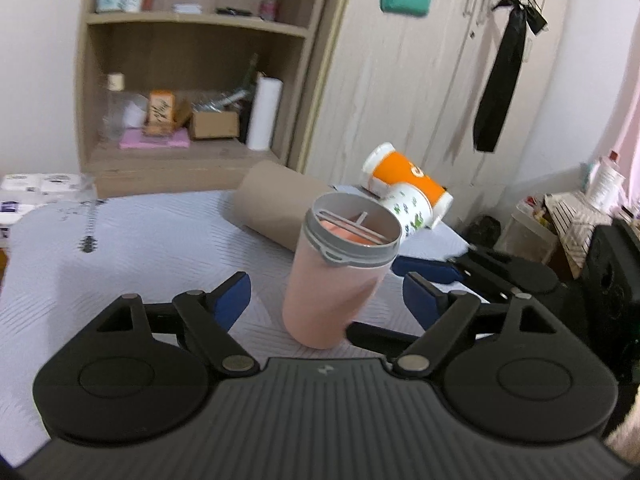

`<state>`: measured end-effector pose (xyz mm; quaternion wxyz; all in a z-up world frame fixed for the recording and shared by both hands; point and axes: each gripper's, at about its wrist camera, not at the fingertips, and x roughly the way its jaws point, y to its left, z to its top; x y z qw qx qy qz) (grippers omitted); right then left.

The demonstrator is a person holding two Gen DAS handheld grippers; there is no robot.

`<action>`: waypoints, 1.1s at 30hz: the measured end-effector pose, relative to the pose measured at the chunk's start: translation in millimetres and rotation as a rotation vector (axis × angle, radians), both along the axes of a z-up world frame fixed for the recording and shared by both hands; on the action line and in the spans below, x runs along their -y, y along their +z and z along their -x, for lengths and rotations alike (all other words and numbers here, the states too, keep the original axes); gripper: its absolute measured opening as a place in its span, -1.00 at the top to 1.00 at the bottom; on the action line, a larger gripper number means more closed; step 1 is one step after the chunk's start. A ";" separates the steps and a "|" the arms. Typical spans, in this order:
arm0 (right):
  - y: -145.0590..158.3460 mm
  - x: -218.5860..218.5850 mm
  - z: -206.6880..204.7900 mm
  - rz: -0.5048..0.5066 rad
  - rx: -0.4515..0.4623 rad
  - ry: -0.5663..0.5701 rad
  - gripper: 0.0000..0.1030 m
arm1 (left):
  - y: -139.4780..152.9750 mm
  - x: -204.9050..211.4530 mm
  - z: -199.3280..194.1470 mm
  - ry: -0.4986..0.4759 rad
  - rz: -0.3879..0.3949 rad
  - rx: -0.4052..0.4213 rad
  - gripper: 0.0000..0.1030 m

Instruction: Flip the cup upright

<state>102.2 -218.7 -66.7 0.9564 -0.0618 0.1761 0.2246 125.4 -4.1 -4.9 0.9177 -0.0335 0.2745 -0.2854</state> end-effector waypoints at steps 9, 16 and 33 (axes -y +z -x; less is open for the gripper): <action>20.4 12.6 43.0 -0.037 0.009 -0.109 -0.54 | 23.4 -0.8 60.2 0.184 -0.115 0.118 -0.74; 44.7 23.8 63.8 -0.072 -0.030 -0.187 -0.56 | 27.1 -4.4 89.1 0.296 -0.188 0.110 -0.90; 67.0 16.6 107.3 -0.076 -0.039 -0.305 -0.99 | 15.6 -14.8 120.5 0.446 -0.172 -0.019 -1.00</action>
